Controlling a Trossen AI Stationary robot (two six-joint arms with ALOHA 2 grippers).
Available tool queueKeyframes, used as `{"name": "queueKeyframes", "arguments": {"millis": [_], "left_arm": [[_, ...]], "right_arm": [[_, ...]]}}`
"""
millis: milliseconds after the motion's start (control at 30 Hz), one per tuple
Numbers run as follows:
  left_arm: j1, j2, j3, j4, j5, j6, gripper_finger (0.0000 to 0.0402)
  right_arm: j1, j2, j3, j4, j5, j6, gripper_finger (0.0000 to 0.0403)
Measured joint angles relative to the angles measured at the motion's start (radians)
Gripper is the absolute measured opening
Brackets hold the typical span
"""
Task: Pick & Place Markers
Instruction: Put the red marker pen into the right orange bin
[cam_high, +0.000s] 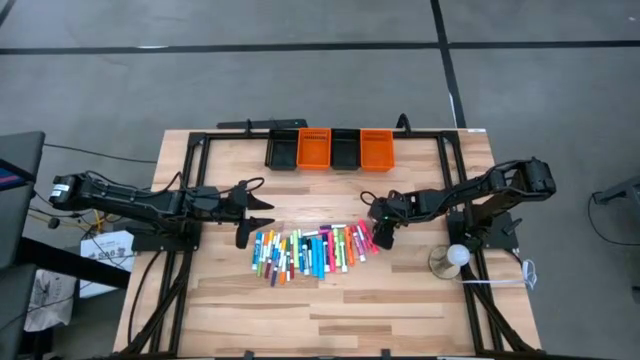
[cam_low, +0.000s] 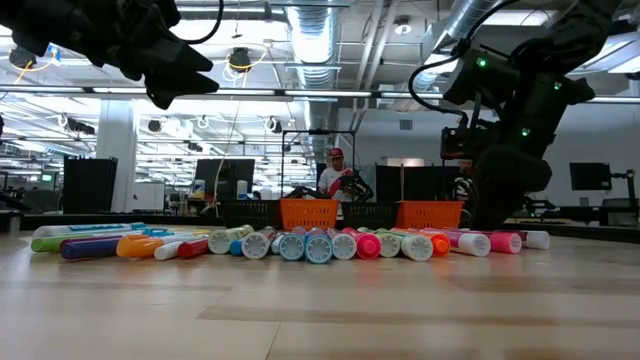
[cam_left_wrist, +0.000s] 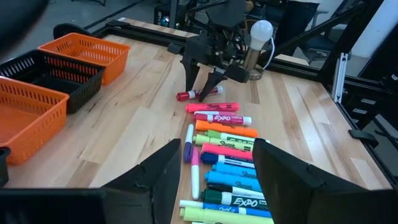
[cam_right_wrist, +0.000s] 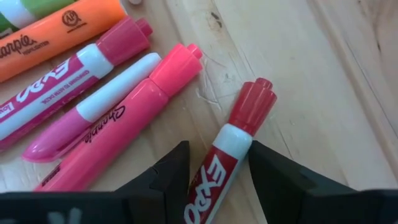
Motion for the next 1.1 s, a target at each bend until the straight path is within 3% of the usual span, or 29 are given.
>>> {"name": "queueKeyframes", "arguments": {"millis": [467,1100], "left_arm": [[0.000,0.000,0.000,0.002,0.000,0.000,0.0195],[0.000,0.000,0.000,0.007,0.000,0.000,0.0195]], "right_arm": [[-0.001,0.001,0.004,-0.008,-0.011,0.007,0.0050],[0.001,0.005,0.120,-0.127,-0.019,-0.046,0.0053]]}}
